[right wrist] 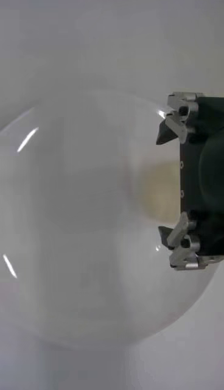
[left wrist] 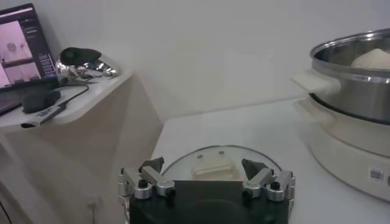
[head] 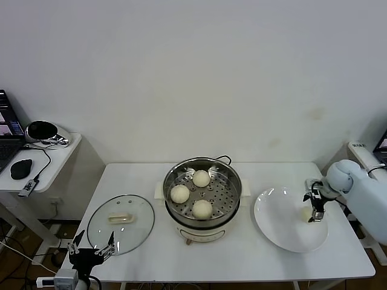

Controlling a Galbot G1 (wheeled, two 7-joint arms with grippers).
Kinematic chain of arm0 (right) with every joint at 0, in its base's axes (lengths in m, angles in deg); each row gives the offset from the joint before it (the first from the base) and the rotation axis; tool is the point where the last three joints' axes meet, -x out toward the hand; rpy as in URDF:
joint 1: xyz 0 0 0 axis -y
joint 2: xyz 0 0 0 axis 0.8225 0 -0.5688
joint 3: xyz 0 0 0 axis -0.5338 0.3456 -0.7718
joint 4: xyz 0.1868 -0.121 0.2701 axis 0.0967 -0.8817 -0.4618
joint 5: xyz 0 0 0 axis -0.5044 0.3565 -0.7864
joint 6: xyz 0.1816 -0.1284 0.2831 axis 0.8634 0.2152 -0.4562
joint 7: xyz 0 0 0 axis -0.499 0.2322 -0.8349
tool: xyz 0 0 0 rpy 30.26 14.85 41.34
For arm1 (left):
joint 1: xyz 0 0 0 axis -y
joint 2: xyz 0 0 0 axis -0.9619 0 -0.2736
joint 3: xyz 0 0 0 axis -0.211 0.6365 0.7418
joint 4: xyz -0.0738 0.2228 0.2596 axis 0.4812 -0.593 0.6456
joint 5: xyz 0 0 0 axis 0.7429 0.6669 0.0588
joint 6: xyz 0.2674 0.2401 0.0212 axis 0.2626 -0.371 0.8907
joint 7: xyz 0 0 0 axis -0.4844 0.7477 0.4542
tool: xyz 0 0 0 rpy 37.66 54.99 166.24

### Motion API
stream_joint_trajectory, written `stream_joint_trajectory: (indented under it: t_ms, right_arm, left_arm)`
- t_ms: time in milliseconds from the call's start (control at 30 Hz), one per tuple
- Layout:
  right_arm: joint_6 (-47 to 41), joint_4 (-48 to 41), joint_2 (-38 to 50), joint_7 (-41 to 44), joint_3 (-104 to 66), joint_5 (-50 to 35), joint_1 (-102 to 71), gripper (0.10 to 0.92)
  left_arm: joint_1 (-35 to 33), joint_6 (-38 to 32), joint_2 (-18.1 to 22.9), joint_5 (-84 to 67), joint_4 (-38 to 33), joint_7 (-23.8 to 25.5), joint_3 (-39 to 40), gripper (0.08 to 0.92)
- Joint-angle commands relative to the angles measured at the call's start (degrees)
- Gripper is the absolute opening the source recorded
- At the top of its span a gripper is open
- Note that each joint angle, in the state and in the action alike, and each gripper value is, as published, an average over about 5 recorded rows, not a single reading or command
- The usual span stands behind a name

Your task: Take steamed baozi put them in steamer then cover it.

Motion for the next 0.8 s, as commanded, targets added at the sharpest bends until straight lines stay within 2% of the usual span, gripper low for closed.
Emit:
stream_joint_trajectory:
  t_ms: [33, 733, 800]
  right_arm:
    - [1.8, -2.9, -1.3, -0.6, -0.9, 1.5, -1.0, 0.823]
    - [2.6, -5.2, -2.3, -1.2, -0.6, 3.1, -0.5, 0.821]
    - [2.5, -5.1, -2.2, -1.2, -0.6, 3.2, -0.6, 0.799]
  left_arm:
    - [-0.1, 0.0, 0.0, 0.1, 0.0, 0.1, 0.0, 0.823]
    - [0.2, 0.1, -0.1, 0.2, 0.9, 0.1, 0.2, 0.823]
    - [0.3, 0.0, 0.0, 0.2, 1.0, 0.1, 0.3, 0.823]
